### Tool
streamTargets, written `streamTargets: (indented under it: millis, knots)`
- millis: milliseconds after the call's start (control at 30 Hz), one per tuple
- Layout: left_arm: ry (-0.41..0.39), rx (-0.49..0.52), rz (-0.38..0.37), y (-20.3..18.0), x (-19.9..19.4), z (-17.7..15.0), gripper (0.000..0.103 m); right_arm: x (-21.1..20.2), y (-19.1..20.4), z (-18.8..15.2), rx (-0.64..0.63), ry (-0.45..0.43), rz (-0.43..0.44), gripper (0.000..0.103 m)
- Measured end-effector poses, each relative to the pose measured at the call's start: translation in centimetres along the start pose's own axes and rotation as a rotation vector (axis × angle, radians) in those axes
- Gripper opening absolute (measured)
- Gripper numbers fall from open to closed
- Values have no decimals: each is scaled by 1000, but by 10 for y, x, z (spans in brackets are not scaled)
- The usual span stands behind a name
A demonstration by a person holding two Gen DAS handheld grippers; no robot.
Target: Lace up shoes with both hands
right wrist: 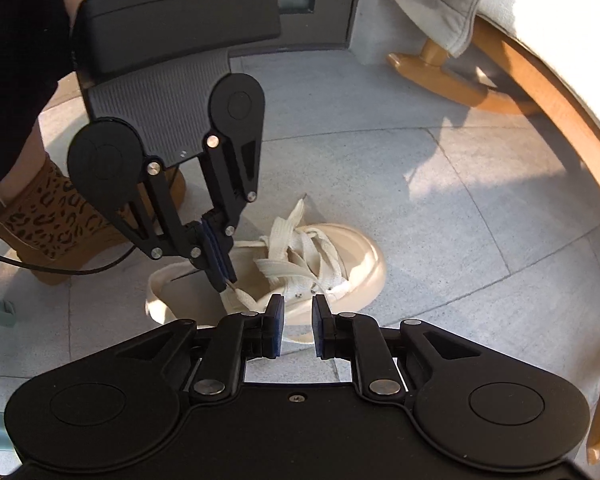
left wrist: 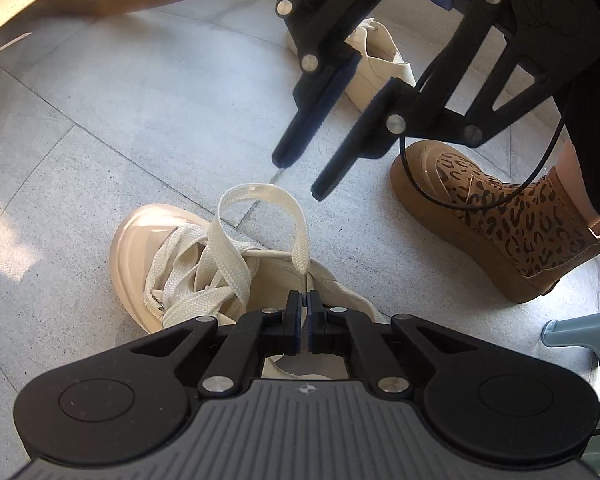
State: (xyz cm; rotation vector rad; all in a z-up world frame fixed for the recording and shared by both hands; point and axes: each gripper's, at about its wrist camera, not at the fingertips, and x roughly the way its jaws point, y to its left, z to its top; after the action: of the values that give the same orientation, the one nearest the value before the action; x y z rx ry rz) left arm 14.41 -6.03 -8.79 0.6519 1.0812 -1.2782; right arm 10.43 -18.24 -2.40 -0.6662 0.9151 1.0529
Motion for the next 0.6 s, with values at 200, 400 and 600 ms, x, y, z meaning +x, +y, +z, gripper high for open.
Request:
streamTargets:
  millis: [200, 400, 600]
  knots:
    - [-25, 35, -17, -5, -5, 6, 1, 24, 31, 3, -211, 73, 27, 14]
    - [-36, 36, -22, -6, -8, 6, 1, 38, 33, 5, -234, 108, 23, 4]
    - [-47, 20, -23, -4, -8, 4, 1, 41, 32, 1, -208, 119, 30, 1]
